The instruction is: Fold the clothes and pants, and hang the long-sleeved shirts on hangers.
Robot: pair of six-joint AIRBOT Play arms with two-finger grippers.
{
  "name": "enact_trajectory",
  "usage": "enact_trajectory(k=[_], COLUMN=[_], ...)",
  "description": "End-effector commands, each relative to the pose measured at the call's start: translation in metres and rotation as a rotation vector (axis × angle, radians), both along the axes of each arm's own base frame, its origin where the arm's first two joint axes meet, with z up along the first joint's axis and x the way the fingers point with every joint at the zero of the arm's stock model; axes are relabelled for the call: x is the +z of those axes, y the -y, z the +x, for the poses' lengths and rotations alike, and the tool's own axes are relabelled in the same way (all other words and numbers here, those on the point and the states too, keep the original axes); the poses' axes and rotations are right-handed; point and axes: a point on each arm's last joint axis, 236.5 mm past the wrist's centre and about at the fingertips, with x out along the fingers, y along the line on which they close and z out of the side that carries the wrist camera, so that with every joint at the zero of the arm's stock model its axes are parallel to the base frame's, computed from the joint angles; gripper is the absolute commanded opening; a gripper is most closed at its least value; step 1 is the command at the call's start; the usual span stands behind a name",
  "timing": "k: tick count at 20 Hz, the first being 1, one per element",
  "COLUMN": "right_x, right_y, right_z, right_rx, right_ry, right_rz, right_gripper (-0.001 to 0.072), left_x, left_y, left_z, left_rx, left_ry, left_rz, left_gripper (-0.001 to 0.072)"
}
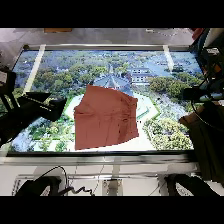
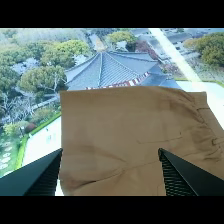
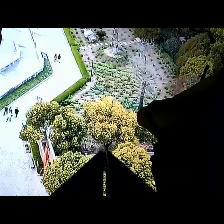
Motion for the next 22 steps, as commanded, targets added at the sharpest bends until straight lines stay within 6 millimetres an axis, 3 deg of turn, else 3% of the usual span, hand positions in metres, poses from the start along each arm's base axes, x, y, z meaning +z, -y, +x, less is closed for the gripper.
enact_trajectory(k=[1,13,18,20,22], right_x=[0.0,0.0,0.008,-0.01,-0.058], right_y=[-0.001,-0.001,-0.02,-0.017,-0.009], right_z=[0.0,0.0,0.026,0.026,0.017], right_rx=[0.001,0.003,0.123,0.256,0.275], right_ry=[0.0,0.001,0.09,0.01,-0.136], right_rz=[0.001,0.004,0.016,-0.083,-0.088], right_gripper=[0.0022,0.0022,0.0021,0.002,0.002], left_x=[0.0,0.0,0.0,0.0,0.001], left_y=[0.0,0.0,0.0,0.0,0.0], left_z=[0.0,0.0,0.0,0.0,0.0], left_rx=[0.001,0.001,0.001,0.0,0.0], left_ry=[0.001,0.001,0.001,0.002,0.004], left_rz=[0.0,0.0,0.0,-0.001,-0.001], left_gripper=[0.0695,0.0694,0.0694,0.0694,0.0694])
